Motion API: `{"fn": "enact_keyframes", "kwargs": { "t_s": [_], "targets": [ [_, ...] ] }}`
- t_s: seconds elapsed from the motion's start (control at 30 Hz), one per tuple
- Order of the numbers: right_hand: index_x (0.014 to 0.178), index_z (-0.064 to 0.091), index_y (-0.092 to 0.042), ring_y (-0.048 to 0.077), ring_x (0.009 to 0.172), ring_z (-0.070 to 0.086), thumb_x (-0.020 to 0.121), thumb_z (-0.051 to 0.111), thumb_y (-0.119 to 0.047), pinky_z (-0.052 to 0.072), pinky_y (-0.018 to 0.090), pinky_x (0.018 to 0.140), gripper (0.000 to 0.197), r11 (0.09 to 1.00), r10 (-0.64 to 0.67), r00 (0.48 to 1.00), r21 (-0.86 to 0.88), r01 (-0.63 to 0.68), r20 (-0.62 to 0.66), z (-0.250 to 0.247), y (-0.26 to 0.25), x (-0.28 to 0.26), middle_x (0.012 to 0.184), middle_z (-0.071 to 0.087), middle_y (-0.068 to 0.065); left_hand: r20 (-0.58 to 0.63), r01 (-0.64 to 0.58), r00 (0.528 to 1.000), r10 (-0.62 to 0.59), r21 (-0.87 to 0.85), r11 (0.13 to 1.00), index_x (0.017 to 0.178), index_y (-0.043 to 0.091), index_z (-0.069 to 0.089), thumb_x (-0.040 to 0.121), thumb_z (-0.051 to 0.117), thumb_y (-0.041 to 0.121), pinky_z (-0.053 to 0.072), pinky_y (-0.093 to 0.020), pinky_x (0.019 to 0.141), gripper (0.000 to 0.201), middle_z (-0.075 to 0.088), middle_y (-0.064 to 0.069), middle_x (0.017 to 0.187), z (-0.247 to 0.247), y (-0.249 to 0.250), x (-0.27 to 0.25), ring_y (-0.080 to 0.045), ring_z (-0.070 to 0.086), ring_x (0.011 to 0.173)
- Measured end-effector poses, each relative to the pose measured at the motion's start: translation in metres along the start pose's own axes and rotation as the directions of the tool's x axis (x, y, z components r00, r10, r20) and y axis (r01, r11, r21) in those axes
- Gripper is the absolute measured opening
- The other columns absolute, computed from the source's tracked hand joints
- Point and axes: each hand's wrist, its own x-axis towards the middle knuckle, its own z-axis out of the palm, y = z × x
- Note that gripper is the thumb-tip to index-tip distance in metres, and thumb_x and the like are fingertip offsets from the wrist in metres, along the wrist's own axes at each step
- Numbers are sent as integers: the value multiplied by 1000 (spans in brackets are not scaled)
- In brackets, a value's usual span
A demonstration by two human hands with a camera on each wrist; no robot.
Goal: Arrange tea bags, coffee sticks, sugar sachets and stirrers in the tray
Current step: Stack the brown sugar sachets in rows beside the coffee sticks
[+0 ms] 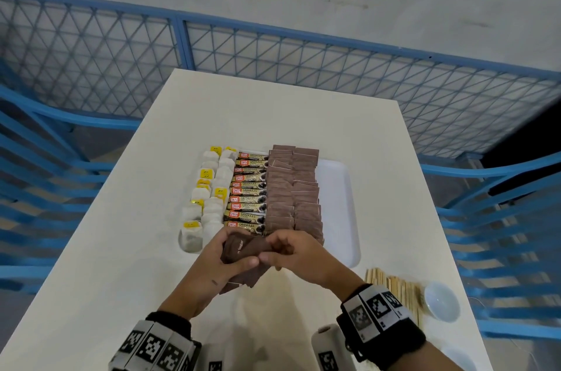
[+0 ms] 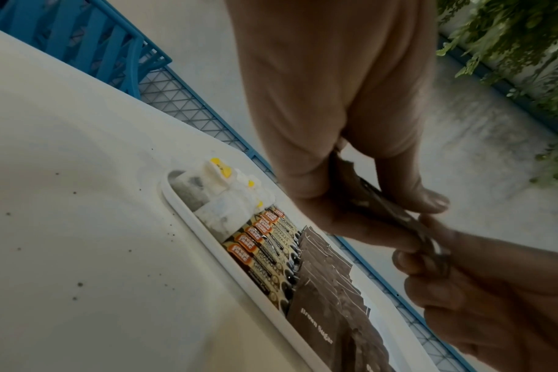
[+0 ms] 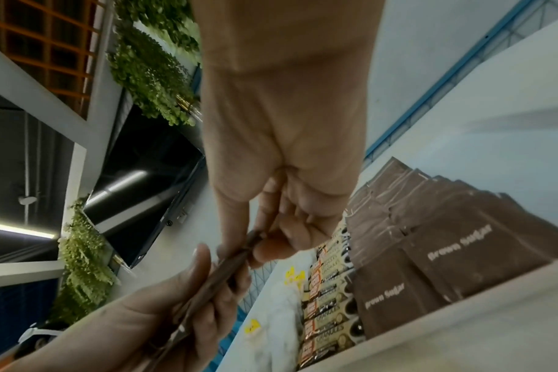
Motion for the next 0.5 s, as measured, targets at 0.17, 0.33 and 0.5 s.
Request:
{"fn": "enact_keyframes", "kwargs": {
  "t_s": [0.17,0.33,0.5],
  "targets": [
    [101,54,-4,2,57,56,90,58,-9,42,15,51,13,981,73,997,181,-73,5,2,2,0,74,61,-1,-59,-11,998,9,-39,999,109,20,55,83,66,12,47,-17,48,29,68,-5,100,-2,1,-1,-15,66,74],
    [96,52,-9,14,72,65,89,58,-4,54,24,64,10,927,163,981,358,-115,-106,-5,15,1,89,66,6,-128,9,991,-27,-142,990,101,17,59,89,56,1,53,-28,63,20,67,-11,96,-13,-7,3,-23,68,75],
    [105,53,-22,12,83,60,87,63,-13,45,10,69,22,989,142,911,18,-147,-388,-15,40,10,98,64,-1,-159,20,986,-58,-231,973,101,13,61,91,50,-1,56,-22,61,21,67,-9,94,-20,-7,4,-19,69,74]
  ]
}}
